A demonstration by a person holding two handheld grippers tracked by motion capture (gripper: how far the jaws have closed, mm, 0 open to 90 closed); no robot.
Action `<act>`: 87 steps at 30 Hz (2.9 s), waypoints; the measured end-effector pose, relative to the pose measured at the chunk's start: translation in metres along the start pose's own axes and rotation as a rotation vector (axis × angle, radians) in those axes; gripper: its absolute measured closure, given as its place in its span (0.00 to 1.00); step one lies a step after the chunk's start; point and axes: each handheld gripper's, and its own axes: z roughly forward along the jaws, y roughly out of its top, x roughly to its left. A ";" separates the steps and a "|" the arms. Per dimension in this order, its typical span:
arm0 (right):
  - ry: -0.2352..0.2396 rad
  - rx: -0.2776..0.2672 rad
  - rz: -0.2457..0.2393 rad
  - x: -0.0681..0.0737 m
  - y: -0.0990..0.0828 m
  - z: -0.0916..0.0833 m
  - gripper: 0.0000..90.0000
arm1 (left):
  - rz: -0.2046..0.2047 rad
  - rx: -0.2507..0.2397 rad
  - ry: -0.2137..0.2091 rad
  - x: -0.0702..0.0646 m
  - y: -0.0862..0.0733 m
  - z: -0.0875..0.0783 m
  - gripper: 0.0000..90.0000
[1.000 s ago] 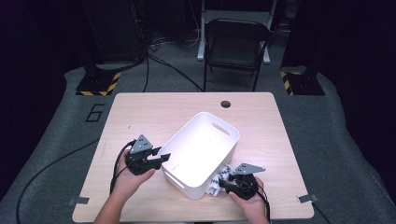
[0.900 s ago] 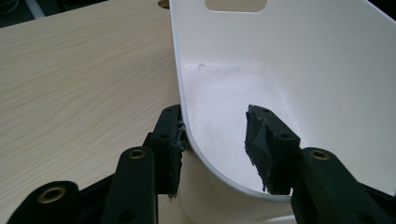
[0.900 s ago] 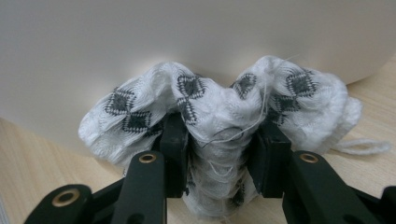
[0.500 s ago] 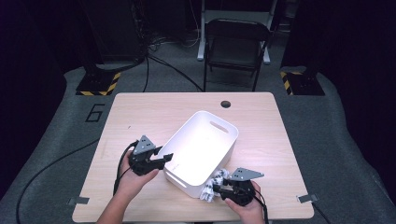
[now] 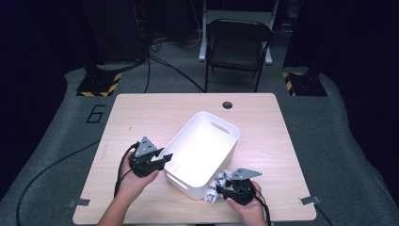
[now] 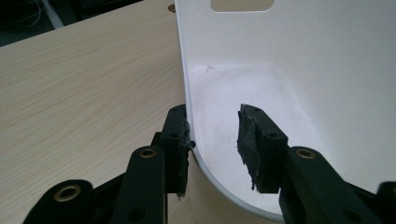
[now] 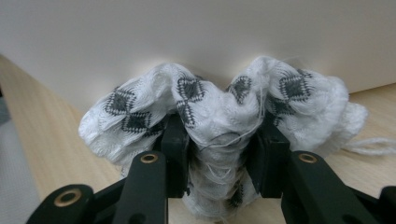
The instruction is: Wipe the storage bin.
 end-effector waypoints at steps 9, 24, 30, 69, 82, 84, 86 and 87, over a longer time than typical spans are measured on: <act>-0.065 -0.020 0.069 -0.015 0.001 -0.002 0.70 | -0.004 0.003 -0.002 -0.001 0.000 0.000 0.70; 0.067 -0.161 -0.022 0.012 0.017 -0.031 0.71 | 0.011 0.019 0.014 -0.005 0.001 0.001 0.72; -0.025 -0.030 0.058 -0.011 0.004 -0.008 0.72 | 0.005 0.017 0.012 -0.004 0.001 0.001 0.73; 0.009 -0.190 0.085 -0.011 0.017 -0.041 0.73 | 0.014 0.028 -0.021 -0.009 0.002 0.003 0.74; 0.009 -0.263 0.040 0.001 0.030 -0.062 0.72 | 0.085 0.043 -0.011 -0.014 0.003 0.002 0.82; -0.015 -0.265 0.054 -0.006 0.029 -0.060 0.72 | 0.089 0.044 -0.020 -0.014 0.003 0.001 0.83; -0.048 -0.252 0.088 -0.016 0.025 -0.055 0.72 | 0.095 0.042 -0.020 -0.015 0.003 0.001 0.83; -0.054 -0.240 0.104 -0.018 0.023 -0.053 0.72 | 0.094 0.044 -0.022 -0.015 0.003 0.001 0.82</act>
